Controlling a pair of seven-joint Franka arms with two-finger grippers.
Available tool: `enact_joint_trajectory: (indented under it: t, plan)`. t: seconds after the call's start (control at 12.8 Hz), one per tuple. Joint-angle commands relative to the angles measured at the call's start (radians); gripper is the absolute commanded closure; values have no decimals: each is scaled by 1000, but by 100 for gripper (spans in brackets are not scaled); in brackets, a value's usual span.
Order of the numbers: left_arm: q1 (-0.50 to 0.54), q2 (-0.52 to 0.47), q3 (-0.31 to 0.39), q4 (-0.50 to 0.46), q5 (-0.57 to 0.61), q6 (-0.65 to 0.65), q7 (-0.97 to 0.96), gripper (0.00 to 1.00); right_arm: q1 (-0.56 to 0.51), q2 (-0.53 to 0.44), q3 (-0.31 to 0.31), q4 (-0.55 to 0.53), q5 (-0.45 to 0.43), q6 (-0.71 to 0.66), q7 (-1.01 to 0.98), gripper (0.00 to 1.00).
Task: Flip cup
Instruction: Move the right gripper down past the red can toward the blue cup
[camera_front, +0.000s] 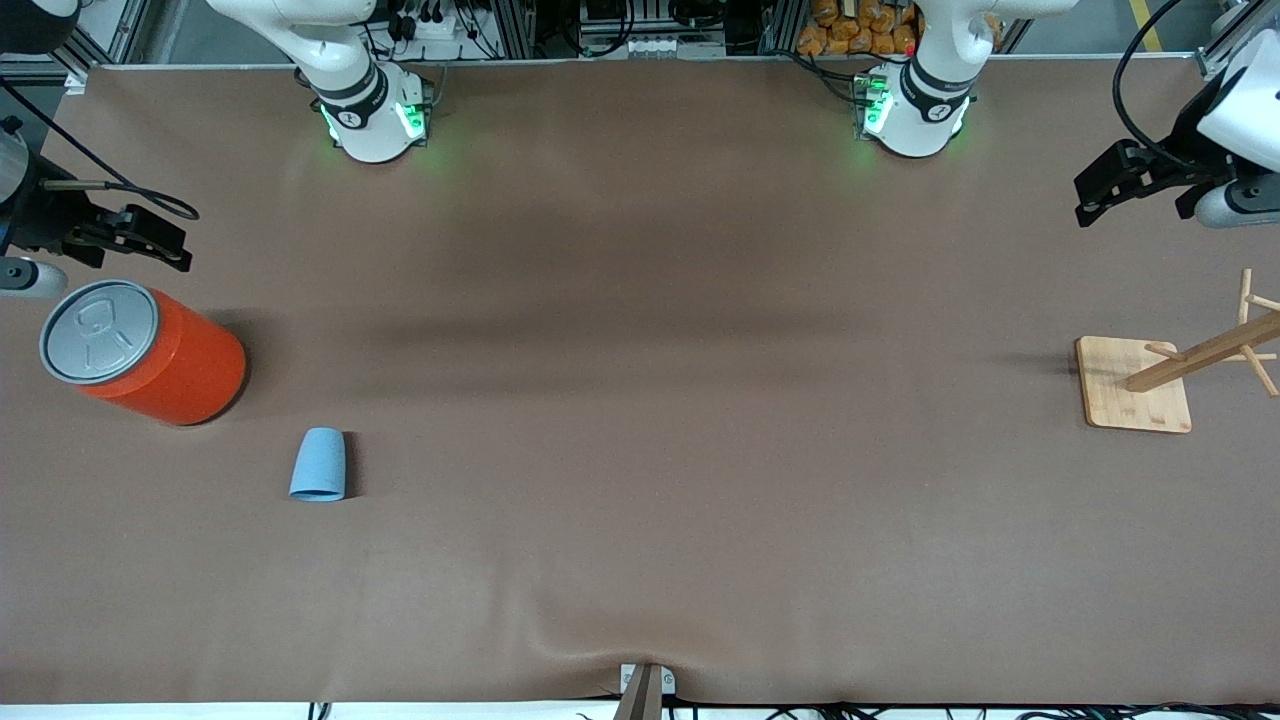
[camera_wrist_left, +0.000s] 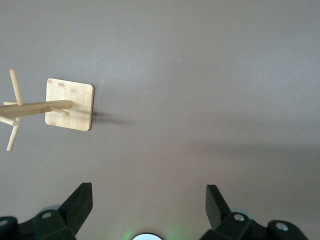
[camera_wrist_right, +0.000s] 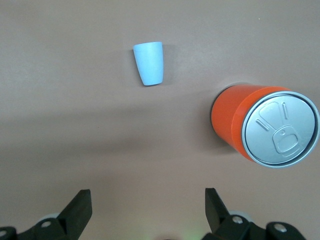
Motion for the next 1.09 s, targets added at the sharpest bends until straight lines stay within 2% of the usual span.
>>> enact_joint_trajectory:
  t: [0.0, 0.63, 1.02]
  plan:
    - [1, 6, -3, 25, 20, -18, 16, 0, -15, -14, 10, -13, -18, -8, 0, 0]
    - [4, -12, -8, 28, 15, -33, 25, 0, -18, -6, 10, -16, -19, -6, -1, 0]
    - [10, -9, -6, 24, 18, -35, 10, 0, -12, 46, 11, -18, -19, 17, 9, 0]
